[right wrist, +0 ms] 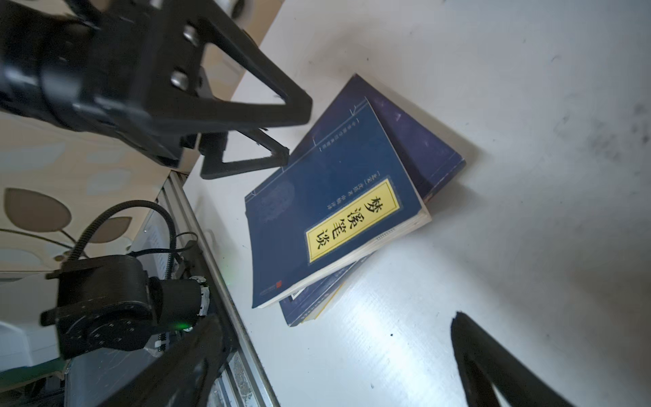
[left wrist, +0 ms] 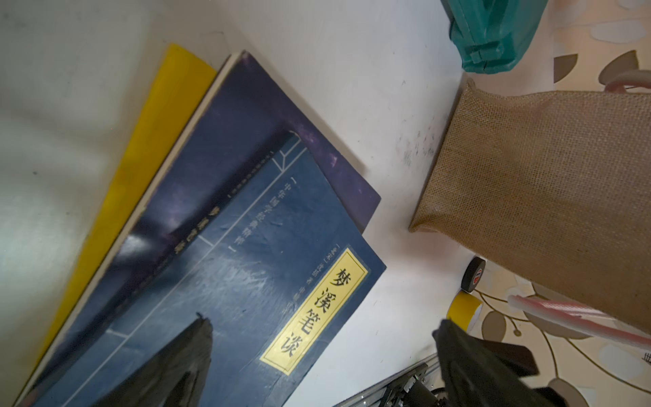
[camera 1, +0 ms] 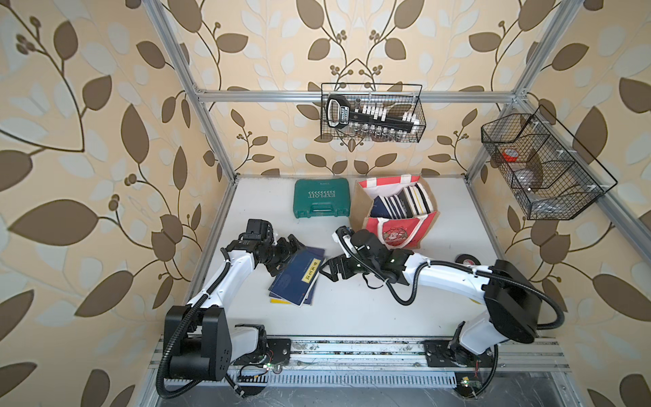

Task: Put the books into the canvas bag
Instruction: Place the book in the canvas bag, then pick up the book from the book.

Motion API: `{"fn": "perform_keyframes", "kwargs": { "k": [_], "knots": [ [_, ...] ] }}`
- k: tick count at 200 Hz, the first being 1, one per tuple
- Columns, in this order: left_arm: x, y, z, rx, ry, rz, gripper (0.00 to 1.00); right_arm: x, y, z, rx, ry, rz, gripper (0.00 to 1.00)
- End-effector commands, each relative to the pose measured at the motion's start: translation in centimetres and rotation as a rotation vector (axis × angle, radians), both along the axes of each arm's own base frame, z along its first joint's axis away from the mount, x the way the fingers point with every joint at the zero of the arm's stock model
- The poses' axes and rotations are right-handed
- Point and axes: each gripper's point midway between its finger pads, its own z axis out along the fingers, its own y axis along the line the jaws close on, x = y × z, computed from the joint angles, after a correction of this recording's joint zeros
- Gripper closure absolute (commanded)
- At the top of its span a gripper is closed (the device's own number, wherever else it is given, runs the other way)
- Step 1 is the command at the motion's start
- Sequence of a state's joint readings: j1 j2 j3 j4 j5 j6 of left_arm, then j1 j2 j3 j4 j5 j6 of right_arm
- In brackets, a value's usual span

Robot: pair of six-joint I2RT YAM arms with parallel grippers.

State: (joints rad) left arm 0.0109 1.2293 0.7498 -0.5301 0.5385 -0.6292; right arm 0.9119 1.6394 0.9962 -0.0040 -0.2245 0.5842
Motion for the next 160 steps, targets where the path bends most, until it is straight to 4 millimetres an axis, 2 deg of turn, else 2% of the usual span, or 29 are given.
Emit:
{"fn": "perform_keyframes", "kwargs": {
  "k": [1, 22, 47, 93, 124, 160],
  "knots": [
    [0.4, 1.0, 0.1, 0.007, -0.041, 0.05, 0.01, 0.4, 1.9, -0.5, 0.041, 0.051, 0.011, 0.01],
    [0.1, 1.9, -0.6, 0.027, -0.038, 0.084, 0.01, 0.6, 2.5, -2.7, 0.019, 0.105, 0.013, 0.01],
    [0.0, 2.3, -0.9, 0.028, -0.051, 0.099, 0.01, 0.8, 3.0, -4.0, -0.005, 0.127, 0.017, 0.01],
    [-0.4, 2.0, -1.8, 0.006, -0.019, 0.092, 0.01, 1.7, 2.7, -5.0, -0.032, 0.133, -0.019, 0.01],
    [-0.9, 1.1, -2.7, -0.053, 0.021, 0.071, 0.01, 2.7, 1.3, -6.2, -0.027, 0.191, -0.115, 0.01],
    [-1.4, 0.4, -2.8, -0.097, 0.022, 0.061, 0.01, 2.5, 1.7, -6.2, -0.011, 0.203, -0.063, 0.01]
  ]
}}
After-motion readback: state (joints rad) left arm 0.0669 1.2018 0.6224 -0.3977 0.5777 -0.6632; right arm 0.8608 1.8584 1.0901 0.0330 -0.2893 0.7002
